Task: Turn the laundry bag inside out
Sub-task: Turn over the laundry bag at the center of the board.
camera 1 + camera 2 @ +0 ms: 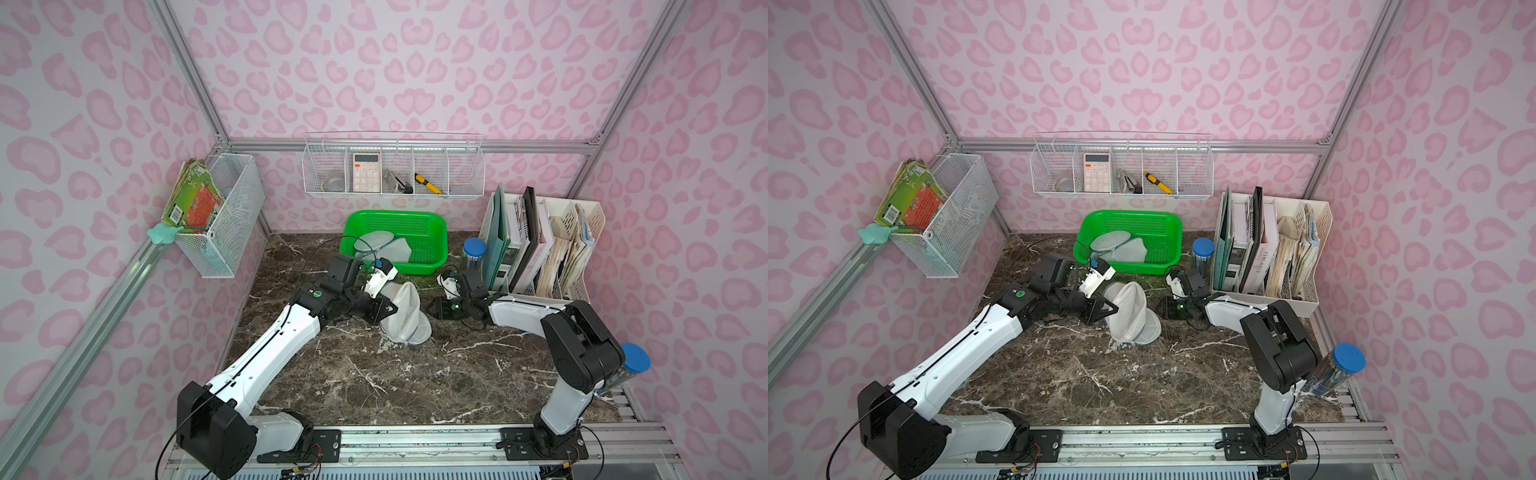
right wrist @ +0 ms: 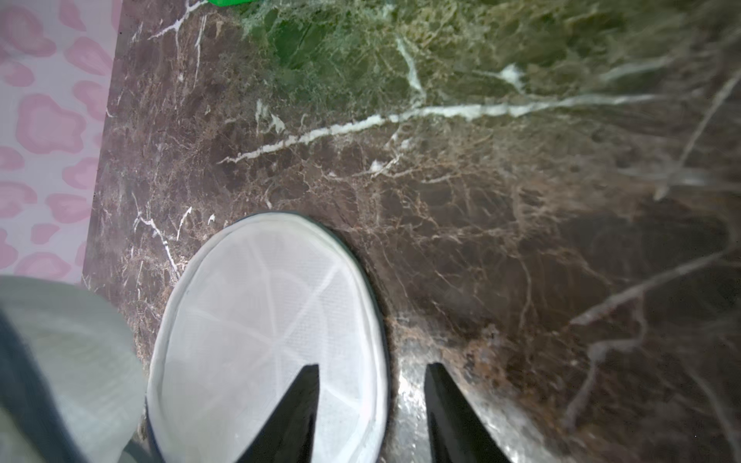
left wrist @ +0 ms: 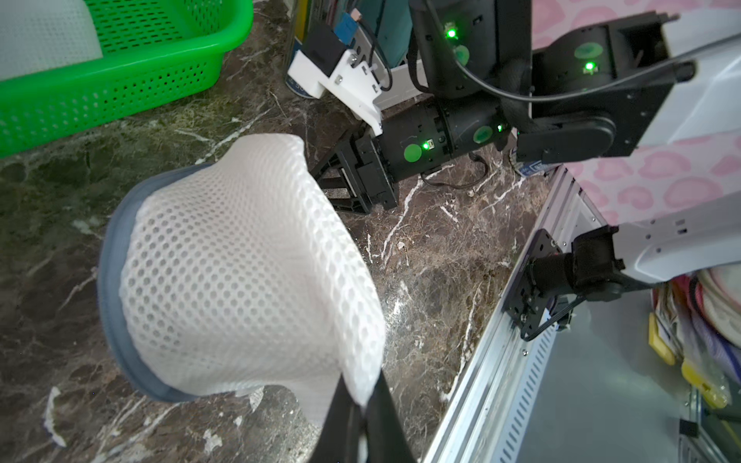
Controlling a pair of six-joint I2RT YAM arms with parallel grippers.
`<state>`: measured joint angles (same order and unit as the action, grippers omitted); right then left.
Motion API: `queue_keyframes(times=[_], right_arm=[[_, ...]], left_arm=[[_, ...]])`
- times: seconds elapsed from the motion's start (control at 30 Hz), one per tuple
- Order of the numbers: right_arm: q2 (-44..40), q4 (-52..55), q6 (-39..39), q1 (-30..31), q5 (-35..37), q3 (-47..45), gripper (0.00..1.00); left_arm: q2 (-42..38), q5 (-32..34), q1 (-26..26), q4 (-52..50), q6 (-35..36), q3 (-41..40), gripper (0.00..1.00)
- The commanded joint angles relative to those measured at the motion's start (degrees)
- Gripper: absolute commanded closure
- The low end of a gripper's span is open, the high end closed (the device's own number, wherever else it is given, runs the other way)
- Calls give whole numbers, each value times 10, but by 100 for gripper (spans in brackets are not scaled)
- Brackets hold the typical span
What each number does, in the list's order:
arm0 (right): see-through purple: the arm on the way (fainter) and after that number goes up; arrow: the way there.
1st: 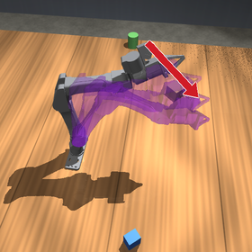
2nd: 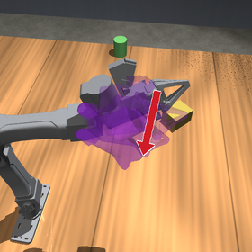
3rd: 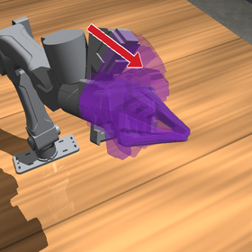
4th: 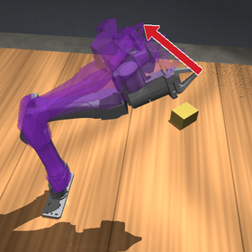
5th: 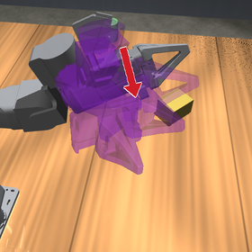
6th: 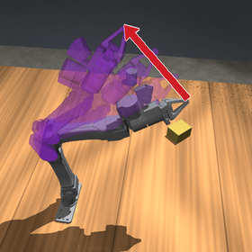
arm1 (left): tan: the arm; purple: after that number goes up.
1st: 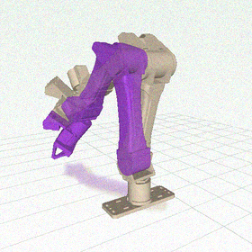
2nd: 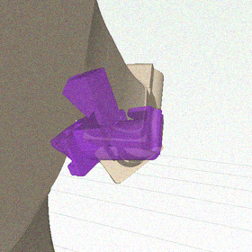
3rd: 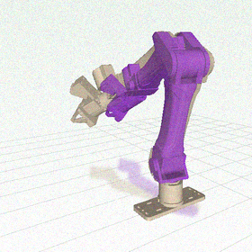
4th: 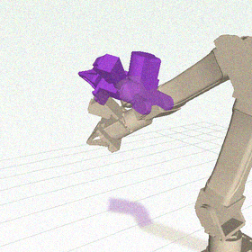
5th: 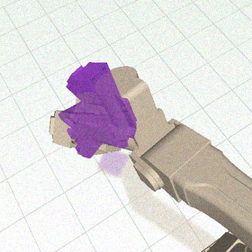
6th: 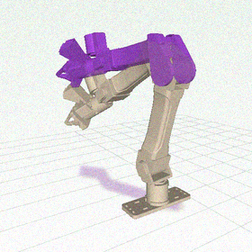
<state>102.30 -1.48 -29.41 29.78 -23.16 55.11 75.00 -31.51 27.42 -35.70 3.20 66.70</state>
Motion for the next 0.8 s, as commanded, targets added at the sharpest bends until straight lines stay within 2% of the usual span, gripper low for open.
queue_keyframes(times=[0.0,0.27,0.5,0.57,0.63,0.77], right_arm=[[14,11,25,1,-25,4,48],[62,32,69,13,-24,34,44],[89,61,101,42,3,55,50],[99,67,103,49,17,57,55],[105,68,107,56,35,57,65],[106,62,99,52,56,55,94]], left_arm=[[4,-16,7,-26,88,1,100],[-12,-2,14,-22,95,-18,100],[-30,-10,17,-11,105,-41,100],[-32,-8,16,-12,105,-43,100],[-35,-13,17,-11,107,-45,100],[-43,-18,24,-10,121,-53,100]])
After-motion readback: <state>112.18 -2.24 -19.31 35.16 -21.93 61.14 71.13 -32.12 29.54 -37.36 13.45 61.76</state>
